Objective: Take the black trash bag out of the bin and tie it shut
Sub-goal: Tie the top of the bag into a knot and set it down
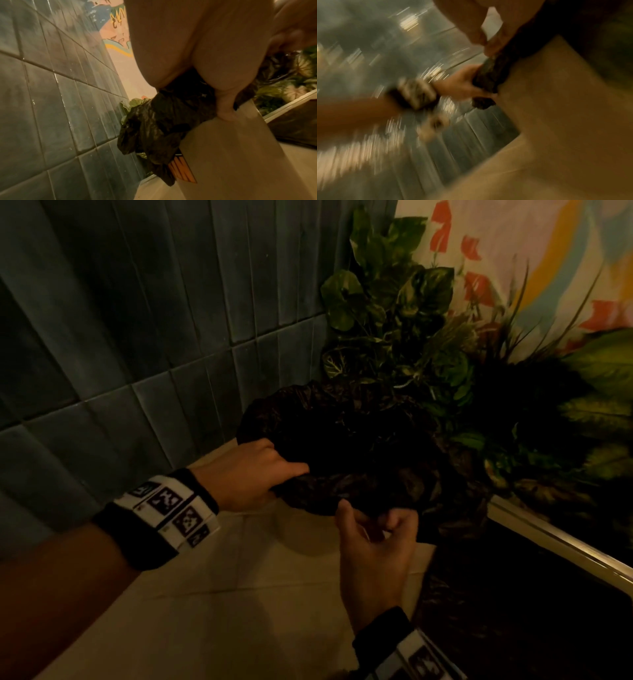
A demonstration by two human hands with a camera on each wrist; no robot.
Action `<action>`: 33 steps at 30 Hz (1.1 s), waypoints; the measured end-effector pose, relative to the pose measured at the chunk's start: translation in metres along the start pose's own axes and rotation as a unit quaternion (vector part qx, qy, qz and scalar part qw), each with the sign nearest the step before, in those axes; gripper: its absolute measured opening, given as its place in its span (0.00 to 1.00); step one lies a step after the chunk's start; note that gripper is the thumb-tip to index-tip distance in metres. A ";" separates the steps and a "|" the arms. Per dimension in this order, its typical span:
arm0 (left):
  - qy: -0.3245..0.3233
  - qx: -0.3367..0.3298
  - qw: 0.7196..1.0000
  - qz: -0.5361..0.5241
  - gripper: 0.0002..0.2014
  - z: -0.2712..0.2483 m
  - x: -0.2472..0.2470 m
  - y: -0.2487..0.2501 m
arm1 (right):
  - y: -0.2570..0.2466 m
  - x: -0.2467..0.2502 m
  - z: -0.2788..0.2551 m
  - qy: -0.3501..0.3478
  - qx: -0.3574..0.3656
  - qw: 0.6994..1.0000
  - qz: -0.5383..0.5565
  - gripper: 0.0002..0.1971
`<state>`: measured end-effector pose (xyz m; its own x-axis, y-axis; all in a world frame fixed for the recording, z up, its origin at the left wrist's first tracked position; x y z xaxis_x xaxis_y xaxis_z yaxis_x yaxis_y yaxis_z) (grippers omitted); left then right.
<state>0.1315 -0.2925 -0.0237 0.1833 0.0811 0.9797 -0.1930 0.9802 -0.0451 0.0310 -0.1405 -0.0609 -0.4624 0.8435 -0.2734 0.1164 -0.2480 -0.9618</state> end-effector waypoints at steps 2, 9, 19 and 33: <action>0.033 -0.023 0.999 -0.022 0.17 0.001 0.001 0.000 | -0.024 -0.009 -0.011 -0.093 0.226 0.959 -0.147 0.20; -0.020 0.009 0.993 -0.117 0.09 0.003 -0.013 -0.012 | -0.034 -0.053 -0.007 -0.279 0.408 0.707 -0.505 0.24; -0.016 0.005 0.987 -0.157 0.08 -0.009 -0.005 -0.025 | -0.027 -0.058 0.037 -0.381 0.353 0.572 -0.635 0.17; -0.007 0.077 0.992 0.097 0.19 -0.021 0.014 -0.047 | -0.027 -0.056 0.041 -0.402 0.423 0.600 -0.547 0.10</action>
<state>0.1632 -0.3342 -0.0119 0.1144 0.2612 0.9585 -0.3689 0.9070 -0.2032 0.0173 -0.2005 -0.0193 -0.1691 0.3041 0.9375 -0.9742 -0.1959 -0.1122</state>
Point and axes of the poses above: each hand's wrist, its own z-axis towards the middle knuckle, its own x-axis out of the back of the hand, y = z × x, the point moved 5 cm from there along z, towards the middle knuckle, and after that the axes turned 5 degrees about y, right-handed, at the moved point
